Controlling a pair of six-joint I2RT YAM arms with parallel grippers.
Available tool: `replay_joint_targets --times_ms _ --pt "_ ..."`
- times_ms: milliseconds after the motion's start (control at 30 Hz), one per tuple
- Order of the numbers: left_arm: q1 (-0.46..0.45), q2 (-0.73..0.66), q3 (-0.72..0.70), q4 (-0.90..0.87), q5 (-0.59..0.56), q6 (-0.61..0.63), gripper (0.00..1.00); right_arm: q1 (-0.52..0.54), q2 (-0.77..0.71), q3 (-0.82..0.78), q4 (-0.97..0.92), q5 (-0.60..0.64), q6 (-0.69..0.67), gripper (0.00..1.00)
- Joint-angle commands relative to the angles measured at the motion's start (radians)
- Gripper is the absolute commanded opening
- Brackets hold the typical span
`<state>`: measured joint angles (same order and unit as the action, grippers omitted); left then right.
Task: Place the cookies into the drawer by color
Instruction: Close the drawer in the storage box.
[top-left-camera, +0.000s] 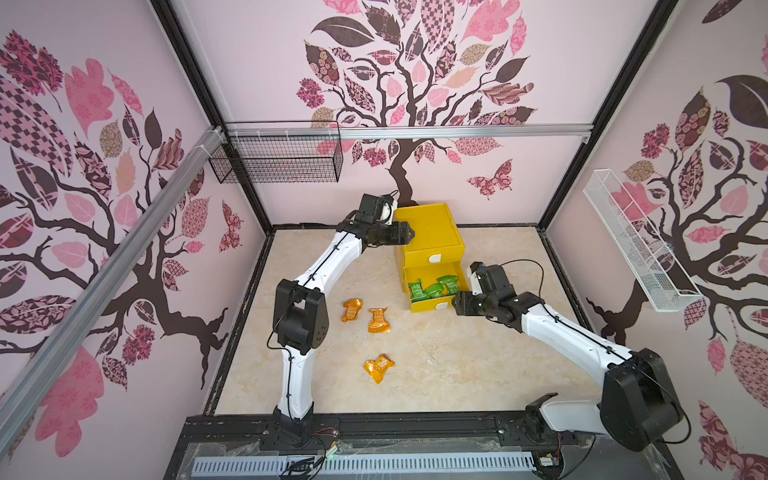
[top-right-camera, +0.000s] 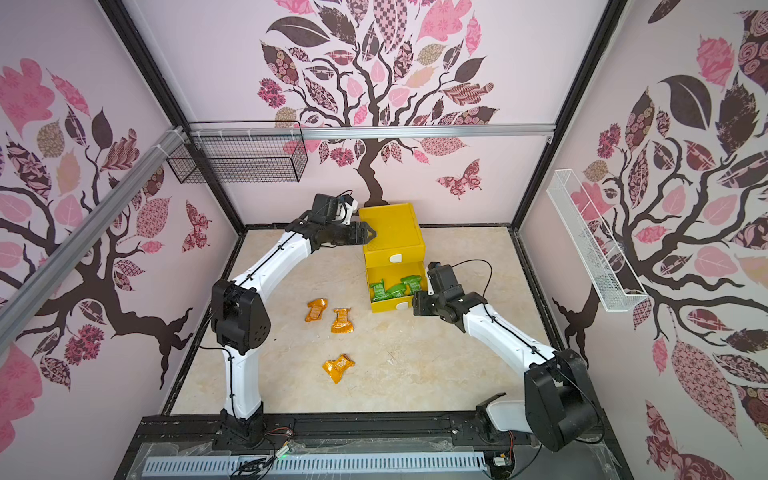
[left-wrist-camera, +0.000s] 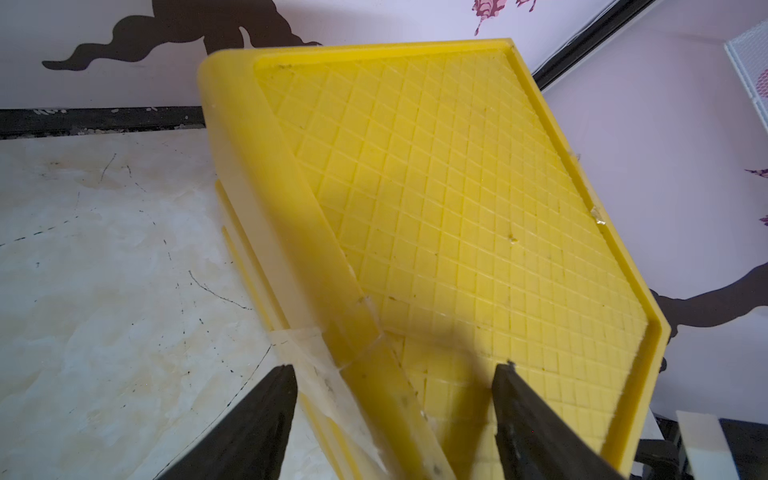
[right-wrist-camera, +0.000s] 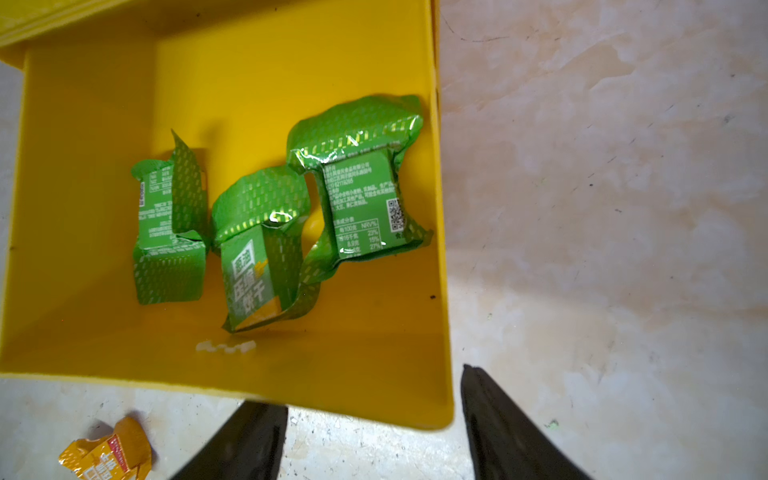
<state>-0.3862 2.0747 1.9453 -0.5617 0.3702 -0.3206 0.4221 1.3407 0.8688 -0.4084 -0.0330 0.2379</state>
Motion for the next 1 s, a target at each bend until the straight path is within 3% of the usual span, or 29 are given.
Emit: replay_joint_targets --times_ms 0,967 --pt "-0.003 0.039 -0.062 -0.05 -0.002 0.02 0.76 -0.011 0.046 0.032 0.087 0.048 -0.005 0.69" --pt "-0.003 0.057 -0.091 -0.05 0.021 0.033 0.71 -0.034 0.303 0.126 0.575 0.122 0.043 0.72"
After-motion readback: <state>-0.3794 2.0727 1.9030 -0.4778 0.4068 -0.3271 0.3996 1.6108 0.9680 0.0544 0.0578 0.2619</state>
